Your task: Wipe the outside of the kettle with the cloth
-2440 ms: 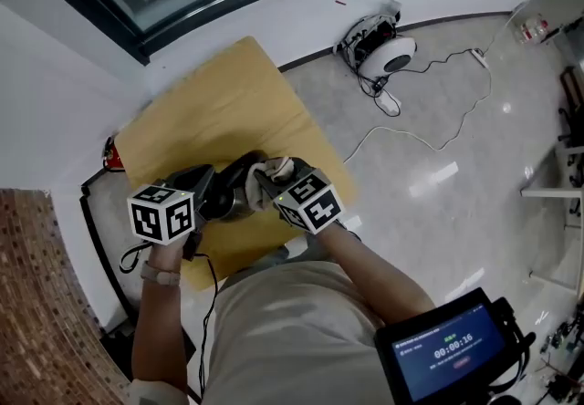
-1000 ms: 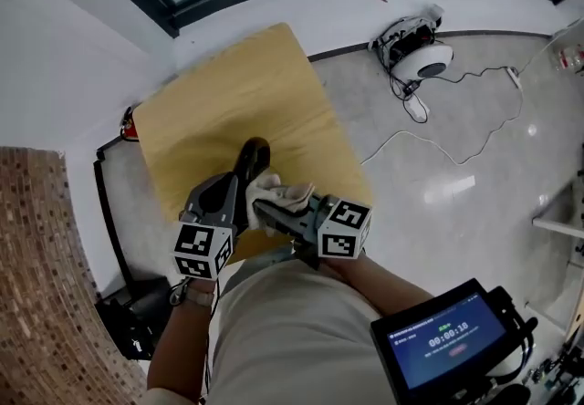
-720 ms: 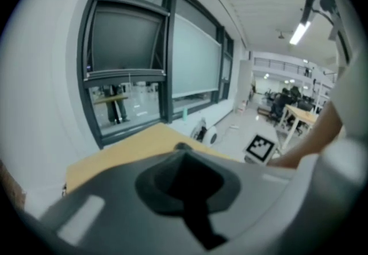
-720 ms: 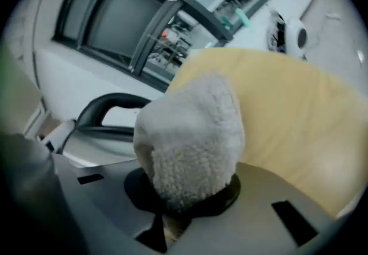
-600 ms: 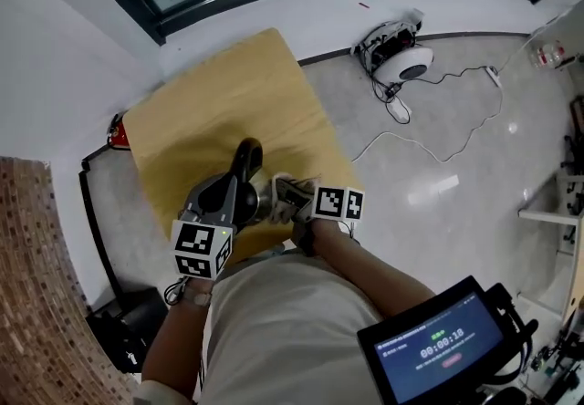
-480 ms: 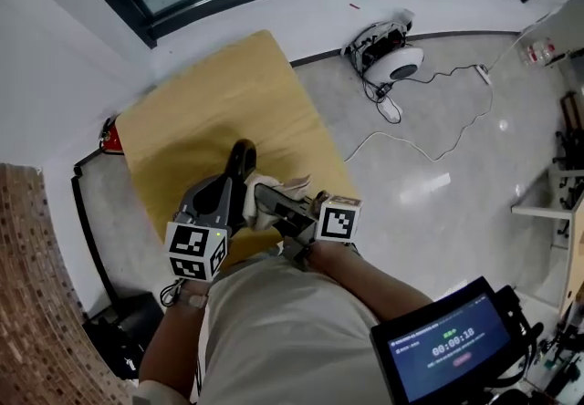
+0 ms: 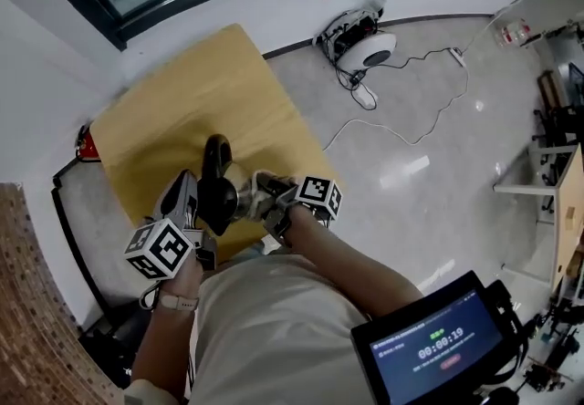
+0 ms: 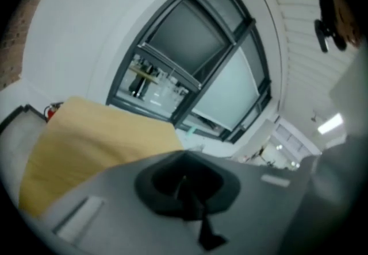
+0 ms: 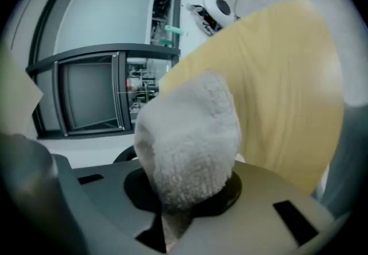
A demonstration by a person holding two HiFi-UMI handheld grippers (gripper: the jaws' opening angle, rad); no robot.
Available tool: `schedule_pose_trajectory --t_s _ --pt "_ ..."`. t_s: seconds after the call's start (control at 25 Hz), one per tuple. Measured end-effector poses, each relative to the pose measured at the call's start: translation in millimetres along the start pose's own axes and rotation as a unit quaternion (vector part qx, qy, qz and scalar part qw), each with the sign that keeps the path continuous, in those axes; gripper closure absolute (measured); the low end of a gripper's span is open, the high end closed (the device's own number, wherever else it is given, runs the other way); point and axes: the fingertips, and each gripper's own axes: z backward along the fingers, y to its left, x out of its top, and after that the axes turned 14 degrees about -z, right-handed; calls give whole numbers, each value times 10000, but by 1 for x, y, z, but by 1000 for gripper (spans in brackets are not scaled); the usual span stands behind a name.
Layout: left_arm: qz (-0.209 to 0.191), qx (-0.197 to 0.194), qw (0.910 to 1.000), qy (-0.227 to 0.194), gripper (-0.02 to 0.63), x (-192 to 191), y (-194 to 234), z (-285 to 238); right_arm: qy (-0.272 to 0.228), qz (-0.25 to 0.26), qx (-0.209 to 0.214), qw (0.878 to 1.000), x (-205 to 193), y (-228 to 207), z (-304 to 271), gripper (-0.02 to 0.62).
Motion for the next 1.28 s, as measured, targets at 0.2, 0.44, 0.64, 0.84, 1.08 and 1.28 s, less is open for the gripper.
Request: schedule_pose_trajectory --t_s 0.2,0.44,0.64,0.84,1.08,1.28 --pt "1673 1 9853 -349 617 -6 4 0 -111 1122 737 9909 41 76 -32 525" --pt "148 -951 9953 -104 617 22 -27 -7 999 2931 1879 9321 -35 167 -4 525" --pt "-1491 -1004 9822 554 617 9 -48 -15 390 3229 -20 9456 20 31 -48 525" --pt "-2093 -801 9730 552 617 6 -53 -23 299 3651 1953 9097 -32 123 4 525" --pt "-1954 -835 9760 474 617 5 -49 -18 214 2331 70 9722 14 13 -34 525" --pt "-1730 -845 9806 363 617 7 -49 -18 513 4003 2683 8747 -63 135 27 525"
